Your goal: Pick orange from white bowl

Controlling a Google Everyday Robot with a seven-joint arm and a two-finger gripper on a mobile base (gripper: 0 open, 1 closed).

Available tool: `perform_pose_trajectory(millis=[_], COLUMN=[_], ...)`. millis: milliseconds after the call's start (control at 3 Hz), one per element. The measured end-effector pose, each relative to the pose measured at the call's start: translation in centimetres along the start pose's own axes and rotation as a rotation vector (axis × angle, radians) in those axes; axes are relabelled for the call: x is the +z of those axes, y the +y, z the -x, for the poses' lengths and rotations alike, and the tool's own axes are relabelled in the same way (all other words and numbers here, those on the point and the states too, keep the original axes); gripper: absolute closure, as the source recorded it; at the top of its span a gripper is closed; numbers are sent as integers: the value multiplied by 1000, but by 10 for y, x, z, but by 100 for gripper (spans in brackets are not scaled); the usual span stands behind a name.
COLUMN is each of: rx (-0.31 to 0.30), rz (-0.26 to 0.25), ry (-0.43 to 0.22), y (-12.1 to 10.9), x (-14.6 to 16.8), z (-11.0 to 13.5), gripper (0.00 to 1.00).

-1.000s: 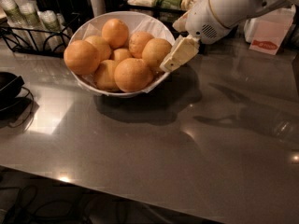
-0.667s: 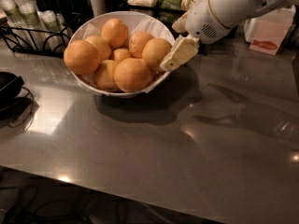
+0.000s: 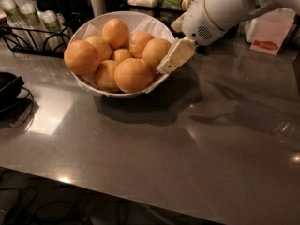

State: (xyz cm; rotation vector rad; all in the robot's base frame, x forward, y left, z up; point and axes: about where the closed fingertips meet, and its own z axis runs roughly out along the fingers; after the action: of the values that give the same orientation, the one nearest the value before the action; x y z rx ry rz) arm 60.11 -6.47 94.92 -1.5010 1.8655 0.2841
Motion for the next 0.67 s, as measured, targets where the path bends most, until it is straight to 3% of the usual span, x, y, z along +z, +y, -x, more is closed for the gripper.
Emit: perform_pose_trajectory(millis=[667], rx=[-10], rz=[5], ry=[-8], y=[-4], x=[9], z=[4], gripper=[21])
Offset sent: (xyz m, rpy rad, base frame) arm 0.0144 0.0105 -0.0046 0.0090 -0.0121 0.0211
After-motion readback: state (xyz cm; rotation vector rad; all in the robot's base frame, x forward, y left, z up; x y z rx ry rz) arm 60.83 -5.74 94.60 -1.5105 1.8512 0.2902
